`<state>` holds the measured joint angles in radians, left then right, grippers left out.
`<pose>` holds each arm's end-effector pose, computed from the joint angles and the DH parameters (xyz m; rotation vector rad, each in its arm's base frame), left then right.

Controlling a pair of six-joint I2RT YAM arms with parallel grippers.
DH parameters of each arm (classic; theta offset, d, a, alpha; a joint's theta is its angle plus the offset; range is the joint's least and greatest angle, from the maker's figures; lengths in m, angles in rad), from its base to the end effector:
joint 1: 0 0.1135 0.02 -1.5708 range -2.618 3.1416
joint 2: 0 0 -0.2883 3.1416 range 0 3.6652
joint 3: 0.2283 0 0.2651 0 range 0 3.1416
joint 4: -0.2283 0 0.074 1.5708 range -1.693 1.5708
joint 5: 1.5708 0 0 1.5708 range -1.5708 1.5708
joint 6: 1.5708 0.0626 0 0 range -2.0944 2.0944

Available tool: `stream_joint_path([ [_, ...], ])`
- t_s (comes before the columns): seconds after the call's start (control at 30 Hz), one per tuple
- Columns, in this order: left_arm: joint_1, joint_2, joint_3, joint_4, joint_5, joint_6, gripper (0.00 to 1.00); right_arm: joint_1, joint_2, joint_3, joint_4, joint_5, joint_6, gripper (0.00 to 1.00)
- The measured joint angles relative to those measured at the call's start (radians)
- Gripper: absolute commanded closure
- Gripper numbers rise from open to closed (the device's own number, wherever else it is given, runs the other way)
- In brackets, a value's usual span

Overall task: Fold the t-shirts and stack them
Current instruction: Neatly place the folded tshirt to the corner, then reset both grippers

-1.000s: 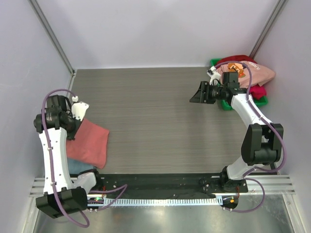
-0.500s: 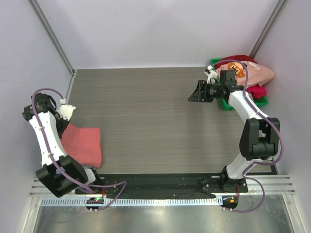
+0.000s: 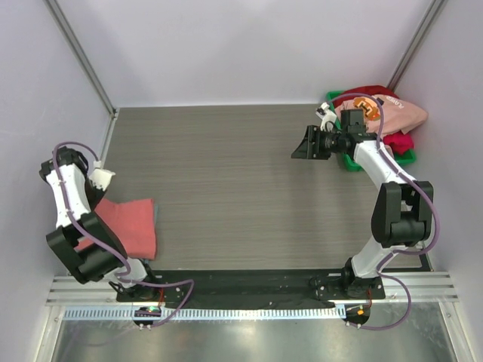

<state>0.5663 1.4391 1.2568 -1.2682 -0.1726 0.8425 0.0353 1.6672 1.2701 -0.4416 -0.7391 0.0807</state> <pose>0.2164 0.1503 0.2768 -0.4114 -3.0770 -0.3257 0.3877 0.0559 0.2665 -0.2886 2.3028 0.9387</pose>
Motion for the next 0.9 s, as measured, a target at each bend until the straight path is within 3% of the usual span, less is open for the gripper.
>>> stream_joint_path([
  [0.07, 0.007, 0.027, 0.000, 0.020, -0.014, 0.000, 0.99, 0.002, 0.003, 0.000, 0.000, 0.000, 0.000, 0.37],
  [0.17, 0.017, 0.052, 0.000, 0.043, -0.035, 0.001, 0.80, 0.003, 0.005, 0.002, 0.000, 0.000, 0.000, 0.37],
  [0.27, 0.019, 0.057, 0.000, 0.056, -0.050, -0.007, 0.73, 0.005, 0.006, 0.002, 0.000, 0.002, 0.000, 0.35],
  [0.3, 0.020, 0.055, 0.000, 0.061, -0.051, -0.013, 0.60, 0.005, 0.006, 0.002, 0.000, 0.003, -0.001, 0.35],
  [0.37, 0.021, 0.043, 0.014, 0.063, -0.034, -0.045, 0.52, 0.007, 0.005, 0.003, 0.000, 0.010, -0.003, 0.32],
  [0.4, 0.020, 0.032, 0.034, 0.063, -0.021, -0.064, 0.43, 0.007, 0.004, 0.003, 0.000, 0.016, -0.006, 0.30],
  [0.43, 0.012, 0.017, 0.065, 0.064, -0.005, -0.083, 0.36, 0.007, 0.000, 0.003, 0.000, 0.025, -0.008, 0.17],
  [0.47, 0.005, 0.002, 0.099, 0.067, 0.011, -0.107, 0.29, 0.008, -0.006, 0.003, -0.001, 0.037, -0.011, 0.12],
  [0.5, -0.008, -0.021, 0.135, 0.082, 0.026, -0.136, 0.01, 0.009, -0.016, 0.003, -0.001, 0.055, -0.022, 0.00],
  [0.6, -0.105, -0.113, 0.228, 0.155, 0.100, -0.232, 0.00, 0.010, -0.054, 0.003, 0.001, 0.106, -0.039, 0.00],
  [0.73, -0.320, -0.207, 0.268, 0.270, 0.192, -0.380, 0.00, 0.019, -0.104, 0.004, 0.027, 0.195, -0.031, 0.00],
  [0.9, -0.570, -0.052, 0.386, 0.323, 0.249, -0.582, 0.00, 0.055, -0.115, 0.003, 0.068, 0.385, 0.011, 0.00],
])
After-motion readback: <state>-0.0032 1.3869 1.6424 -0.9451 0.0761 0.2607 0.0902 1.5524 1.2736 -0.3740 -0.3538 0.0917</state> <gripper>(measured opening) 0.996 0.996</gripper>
